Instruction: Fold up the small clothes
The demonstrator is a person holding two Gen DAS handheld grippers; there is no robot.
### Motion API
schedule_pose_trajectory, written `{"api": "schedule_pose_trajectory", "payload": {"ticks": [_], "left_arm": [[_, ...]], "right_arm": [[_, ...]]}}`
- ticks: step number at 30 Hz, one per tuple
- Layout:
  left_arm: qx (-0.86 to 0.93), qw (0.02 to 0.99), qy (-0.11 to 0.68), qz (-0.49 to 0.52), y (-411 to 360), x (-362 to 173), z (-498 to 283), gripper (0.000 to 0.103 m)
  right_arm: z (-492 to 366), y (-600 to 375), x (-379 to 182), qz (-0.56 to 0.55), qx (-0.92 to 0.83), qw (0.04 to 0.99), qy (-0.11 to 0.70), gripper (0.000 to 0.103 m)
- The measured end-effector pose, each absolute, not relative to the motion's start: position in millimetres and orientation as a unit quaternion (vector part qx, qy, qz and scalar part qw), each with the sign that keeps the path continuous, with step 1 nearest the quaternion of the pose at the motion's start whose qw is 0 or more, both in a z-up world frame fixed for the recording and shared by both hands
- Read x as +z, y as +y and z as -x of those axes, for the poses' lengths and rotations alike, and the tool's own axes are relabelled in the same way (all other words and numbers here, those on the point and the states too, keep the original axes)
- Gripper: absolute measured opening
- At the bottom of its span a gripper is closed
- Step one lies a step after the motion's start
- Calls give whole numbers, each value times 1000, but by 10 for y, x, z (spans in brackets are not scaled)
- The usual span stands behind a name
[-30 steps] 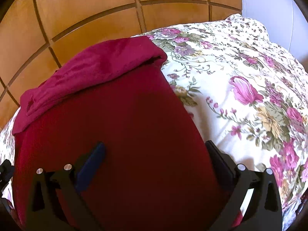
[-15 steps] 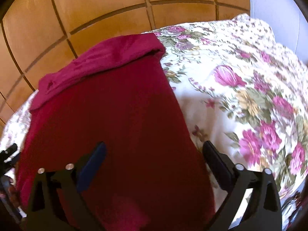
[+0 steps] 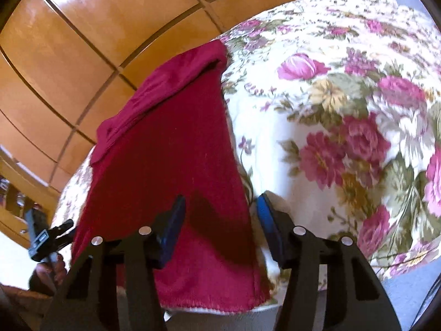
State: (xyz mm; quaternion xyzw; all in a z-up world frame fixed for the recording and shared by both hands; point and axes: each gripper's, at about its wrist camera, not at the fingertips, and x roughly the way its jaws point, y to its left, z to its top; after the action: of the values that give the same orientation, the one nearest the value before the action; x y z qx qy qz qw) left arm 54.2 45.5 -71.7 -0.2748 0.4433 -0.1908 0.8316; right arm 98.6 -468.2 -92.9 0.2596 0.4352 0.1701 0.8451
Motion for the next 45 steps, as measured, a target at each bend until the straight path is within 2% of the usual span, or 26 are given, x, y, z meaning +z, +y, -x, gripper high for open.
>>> {"api": "schedule_pose_trajectory", "payload": {"ticks": [5, 16, 17, 18, 19, 21, 22, 23, 36, 45], "left_arm": [[-237, 819, 456, 255, 349, -731, -408, 67], [-280, 794, 462, 279, 308, -753, -358, 66], [-286, 791, 463, 282, 297, -751, -367, 65], [-289, 788, 464, 282, 279, -754, -370, 60], [-291, 785, 470, 280, 248, -762, -385, 47], [-288, 778, 484, 276, 215, -802, -380, 31], [-286, 777, 488, 276, 218, -810, -367, 11], [-284, 773, 493, 281, 225, -825, -375, 9], [-338, 811, 338, 337, 620, 23, -78, 6], [-421, 773, 289, 377, 822, 436, 318, 6]], "right_arm": [[-851, -4819, -1048, -304, 203, 820, 440, 42], [-713, -4716, -1081, -305, 240, 803, 451, 41], [-715, -4683, -1061, -292, 238, 807, 455, 35], [-718, -4654, -1050, -281, 235, 809, 460, 27], [-733, -4626, -1054, -276, 234, 809, 462, 24], [-735, -4595, -1056, -276, 236, 809, 463, 16], [-735, -4591, -1053, -274, 238, 809, 462, 14], [-731, -4581, -1039, -273, 240, 810, 460, 12], [-365, -4562, -283, -331, 390, 811, 284, 8], [165, -4680, 158, -354, 456, 793, 195, 8]]}}
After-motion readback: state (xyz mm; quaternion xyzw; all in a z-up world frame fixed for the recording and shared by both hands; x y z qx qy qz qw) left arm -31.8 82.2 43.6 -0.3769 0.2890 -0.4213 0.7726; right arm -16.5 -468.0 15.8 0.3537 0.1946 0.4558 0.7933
